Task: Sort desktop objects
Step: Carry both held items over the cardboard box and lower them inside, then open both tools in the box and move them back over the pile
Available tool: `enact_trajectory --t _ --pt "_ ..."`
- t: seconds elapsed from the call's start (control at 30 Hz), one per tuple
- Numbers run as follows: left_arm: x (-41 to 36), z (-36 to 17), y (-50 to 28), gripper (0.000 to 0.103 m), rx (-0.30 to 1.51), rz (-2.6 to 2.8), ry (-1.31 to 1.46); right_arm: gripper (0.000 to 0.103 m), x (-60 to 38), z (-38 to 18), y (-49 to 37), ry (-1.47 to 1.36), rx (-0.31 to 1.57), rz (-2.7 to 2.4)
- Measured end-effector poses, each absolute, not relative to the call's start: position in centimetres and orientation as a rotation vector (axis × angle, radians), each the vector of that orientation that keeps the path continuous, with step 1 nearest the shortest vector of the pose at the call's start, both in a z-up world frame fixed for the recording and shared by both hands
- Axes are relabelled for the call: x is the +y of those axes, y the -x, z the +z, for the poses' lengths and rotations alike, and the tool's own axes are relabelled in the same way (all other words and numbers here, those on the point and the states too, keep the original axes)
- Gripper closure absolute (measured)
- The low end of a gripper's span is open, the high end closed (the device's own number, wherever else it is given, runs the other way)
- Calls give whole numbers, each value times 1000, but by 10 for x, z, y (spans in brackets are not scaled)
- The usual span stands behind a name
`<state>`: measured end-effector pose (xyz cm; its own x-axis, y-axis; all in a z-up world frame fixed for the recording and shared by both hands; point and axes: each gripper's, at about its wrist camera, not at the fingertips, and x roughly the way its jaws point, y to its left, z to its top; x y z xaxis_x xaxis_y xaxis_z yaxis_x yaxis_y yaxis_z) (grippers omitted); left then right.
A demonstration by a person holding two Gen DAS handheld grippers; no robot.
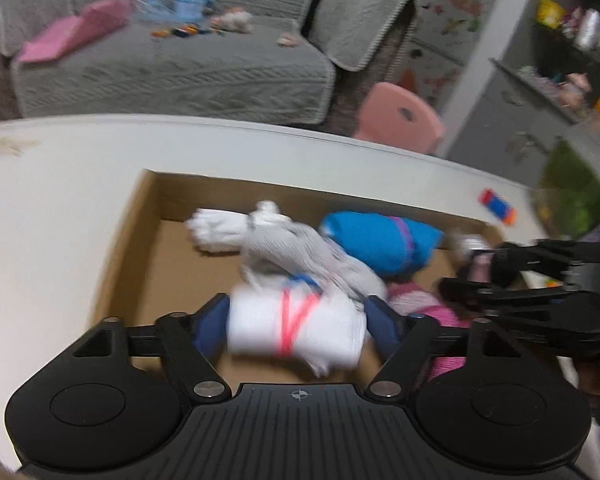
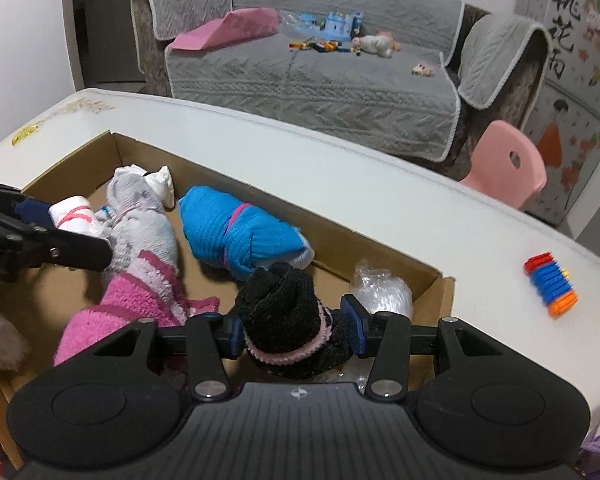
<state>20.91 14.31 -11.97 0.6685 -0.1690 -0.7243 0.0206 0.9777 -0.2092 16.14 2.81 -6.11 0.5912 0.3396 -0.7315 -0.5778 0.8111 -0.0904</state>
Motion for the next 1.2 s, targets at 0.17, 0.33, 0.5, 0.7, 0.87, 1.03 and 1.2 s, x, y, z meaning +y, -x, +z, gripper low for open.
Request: enact_trajectory --t 0.17,0.33,0.5,0.7,0.87,1.03,1.2 --pt "140 -111 -191 12 794 -82 79 47 18 -49 -150 325 716 546" --pt "139 -97 -169 7 756 -72 40 33 11 -31 -138 287 668 551" --pt "140 -87 -149 4 734 -63 6 31 5 -15 -128 270 628 556" --pt "139 -82 -117 0 711 -67 -16 29 -1 -9 -109 242 608 567" --pt "147 -78 -81 0 695 -75 -28 20 -14 -5 -81 201 583 578" --pt "161 -84 -42 0 687 -75 -29 13 -34 -8 -48 140 548 589" --pt "174 -95 -8 0 682 -59 -15 9 -46 -20 -22 87 539 592"
